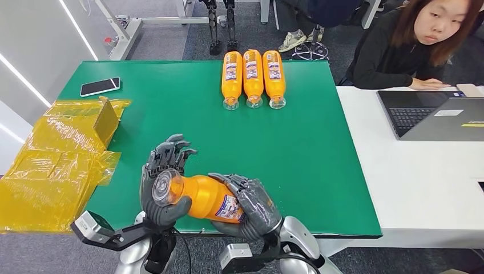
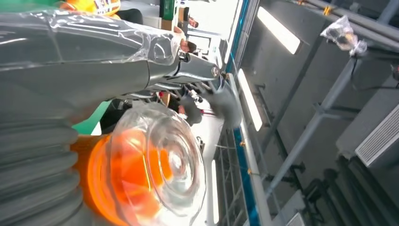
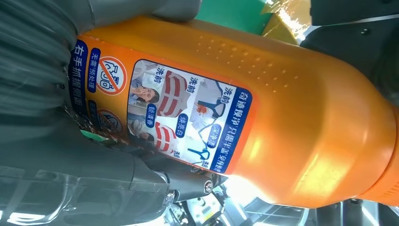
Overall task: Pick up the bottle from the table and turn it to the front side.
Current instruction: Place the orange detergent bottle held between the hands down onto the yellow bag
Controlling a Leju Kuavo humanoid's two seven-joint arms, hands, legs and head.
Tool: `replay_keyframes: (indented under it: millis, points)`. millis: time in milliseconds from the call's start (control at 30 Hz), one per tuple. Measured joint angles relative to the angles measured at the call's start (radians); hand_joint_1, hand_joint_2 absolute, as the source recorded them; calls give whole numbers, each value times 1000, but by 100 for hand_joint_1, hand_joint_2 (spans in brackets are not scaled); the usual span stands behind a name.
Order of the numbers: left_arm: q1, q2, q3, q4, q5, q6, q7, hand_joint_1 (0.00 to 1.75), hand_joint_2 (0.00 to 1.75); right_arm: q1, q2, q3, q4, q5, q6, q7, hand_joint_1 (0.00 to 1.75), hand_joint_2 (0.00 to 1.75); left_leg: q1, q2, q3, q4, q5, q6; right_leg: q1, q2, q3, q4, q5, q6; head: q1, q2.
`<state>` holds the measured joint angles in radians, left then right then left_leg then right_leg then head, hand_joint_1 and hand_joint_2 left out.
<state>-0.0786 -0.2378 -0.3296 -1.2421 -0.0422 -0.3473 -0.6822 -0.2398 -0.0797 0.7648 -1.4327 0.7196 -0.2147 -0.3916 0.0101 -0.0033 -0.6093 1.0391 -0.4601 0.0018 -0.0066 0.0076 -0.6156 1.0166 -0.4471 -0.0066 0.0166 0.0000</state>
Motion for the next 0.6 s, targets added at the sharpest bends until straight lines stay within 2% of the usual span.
replay_keyframes:
  millis: [67, 100, 200, 233, 600]
  points:
    - [-1, 0, 0, 0, 0, 2, 0, 0, 175, -1, 4, 0, 0, -8, 8, -2, 175, 175, 0, 0, 0, 0, 0, 0, 0, 0, 0, 0, 0, 0, 0, 0]
    - [-1, 0, 0, 0, 0, 4, 0, 15, 175, -2, 5, 0, 1, -16, 15, -5, 175, 175, 0, 0, 0, 0, 0, 0, 0, 0, 0, 0, 0, 0, 0, 0]
    - [-1, -1, -1, 0, 0, 10, 0, 145, 175, -3, 10, 0, 4, -41, 36, -17, 175, 175, 0, 0, 0, 0, 0, 0, 0, 0, 0, 0, 0, 0, 0, 0]
    - [-1, -1, -1, 0, 1, 10, 0, 174, 175, -3, 11, 1, 7, -49, 42, -21, 175, 175, 0, 0, 0, 0, 0, 0, 0, 0, 0, 0, 0, 0, 0, 0]
    - [2, 2, -10, -5, 18, -13, -10, 175, 175, -27, 26, 16, 53, -97, 50, -42, 175, 175, 0, 0, 0, 0, 0, 0, 0, 0, 0, 0, 0, 0, 0, 0]
